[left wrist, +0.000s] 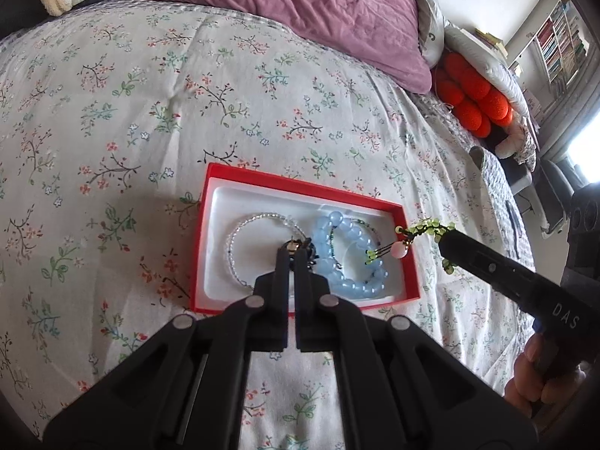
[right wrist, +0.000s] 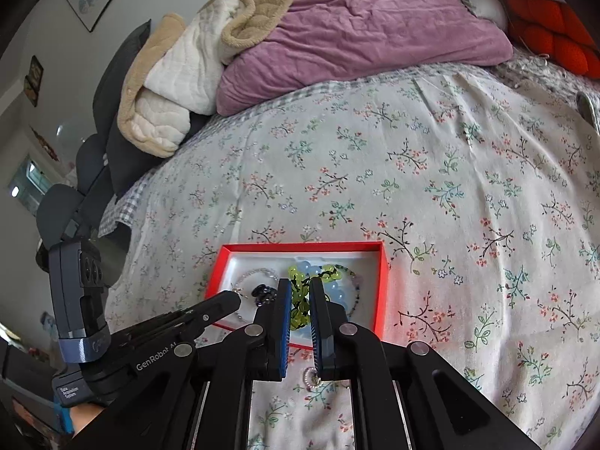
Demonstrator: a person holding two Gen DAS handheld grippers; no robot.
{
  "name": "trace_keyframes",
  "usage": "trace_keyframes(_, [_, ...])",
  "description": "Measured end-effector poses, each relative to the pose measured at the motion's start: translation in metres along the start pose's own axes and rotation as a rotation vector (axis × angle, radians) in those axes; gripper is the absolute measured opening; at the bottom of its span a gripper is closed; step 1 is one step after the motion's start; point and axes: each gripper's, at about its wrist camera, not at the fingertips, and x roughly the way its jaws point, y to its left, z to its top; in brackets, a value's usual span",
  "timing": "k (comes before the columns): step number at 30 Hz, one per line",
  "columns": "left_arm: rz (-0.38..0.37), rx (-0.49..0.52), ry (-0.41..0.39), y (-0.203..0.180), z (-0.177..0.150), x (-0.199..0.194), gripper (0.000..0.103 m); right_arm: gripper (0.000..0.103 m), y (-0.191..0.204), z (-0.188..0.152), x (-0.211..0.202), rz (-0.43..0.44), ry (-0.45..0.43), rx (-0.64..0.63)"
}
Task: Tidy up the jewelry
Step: 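Carry the ring and green bracelet over the red box and open both tools, then grasp the amber-stone gold ring with the right tool while the left tool reaches the silver ring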
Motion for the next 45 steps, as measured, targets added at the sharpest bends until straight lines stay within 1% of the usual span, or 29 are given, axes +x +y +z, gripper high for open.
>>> trace_keyframes(2, [0.018,0.012,-0.011,0.000,0.001,0.003,0.003,0.010,-0.005,0.000,0.007,0.000,0.013,0.012])
trace_keyframes(6, [0.042,0.023,-0.024,0.001,0.002,0.003,0.003,0.013,-0.013,0.000,0.016,-0.008,0.022,0.036])
trace_keyframes(7, [0.046,0.026,-0.025,0.001,0.002,0.003,0.007,0.016,-0.013,0.001,0.017,-0.007,0.027,0.038])
trace_keyframes(8, [0.051,0.031,-0.026,0.001,0.003,0.002,0.015,0.016,-0.013,0.001,0.019,-0.007,0.034,0.036])
trace_keyframes(9, [0.055,0.036,-0.030,0.000,0.003,0.000,0.020,0.016,-0.013,0.002,0.020,-0.010,0.043,0.030])
trace_keyframes(10, [0.057,0.042,-0.033,-0.001,0.002,-0.002,0.028,0.016,-0.012,0.002,0.021,-0.011,0.047,0.022])
trace_keyframes(11, [0.061,0.048,-0.034,-0.003,0.002,-0.003,0.032,0.017,-0.011,0.002,0.021,-0.010,0.049,0.014])
trace_keyframes(14, [0.099,0.087,-0.036,-0.009,0.000,-0.008,0.037,0.022,-0.011,0.000,0.018,-0.027,0.055,0.009])
trace_keyframes(15, [0.107,0.094,-0.037,-0.010,-0.001,-0.010,0.039,0.029,-0.012,-0.001,0.017,-0.031,0.056,0.009])
trace_keyframes(16, [0.115,0.102,-0.039,-0.012,-0.002,-0.012,0.044,0.049,-0.013,-0.001,0.015,-0.035,0.054,0.012])
trace_keyframes(17, [0.121,0.108,-0.040,-0.013,-0.004,-0.014,0.050,0.060,-0.014,-0.002,0.012,-0.038,0.047,0.017])
trace_keyframes(18, [0.130,0.118,-0.042,-0.015,-0.006,-0.017,0.053,0.070,-0.014,-0.002,0.008,-0.038,0.031,0.018])
trace_keyframes(22, [0.151,0.144,-0.050,-0.018,-0.013,-0.027,0.069,0.070,-0.011,-0.006,-0.009,-0.043,0.006,-0.014])
trace_keyframes(23, [0.157,0.151,-0.052,-0.019,-0.015,-0.030,0.074,0.070,-0.012,-0.008,-0.013,-0.048,0.001,-0.014])
trace_keyframes(25, [0.174,0.168,-0.050,-0.021,-0.019,-0.033,0.082,0.072,-0.013,-0.013,-0.020,-0.064,0.000,-0.010])
trace_keyframes(31, [0.230,0.187,-0.006,-0.021,-0.037,-0.033,0.085,0.081,-0.018,-0.028,-0.034,-0.107,0.010,-0.023])
trace_keyframes(34, [0.251,0.200,0.015,-0.022,-0.047,-0.032,0.086,0.081,-0.023,-0.035,-0.033,-0.140,0.026,-0.022])
trace_keyframes(40, [0.252,0.225,0.075,-0.024,-0.066,-0.029,0.086,0.081,-0.034,-0.051,-0.030,-0.189,0.070,-0.024])
trace_keyframes(43, [0.254,0.221,0.105,-0.022,-0.074,-0.026,0.086,0.081,-0.036,-0.057,-0.029,-0.207,0.086,-0.048])
trace_keyframes(45, [0.242,0.216,0.128,-0.021,-0.077,-0.023,0.086,0.081,-0.038,-0.061,-0.028,-0.218,0.099,-0.061])
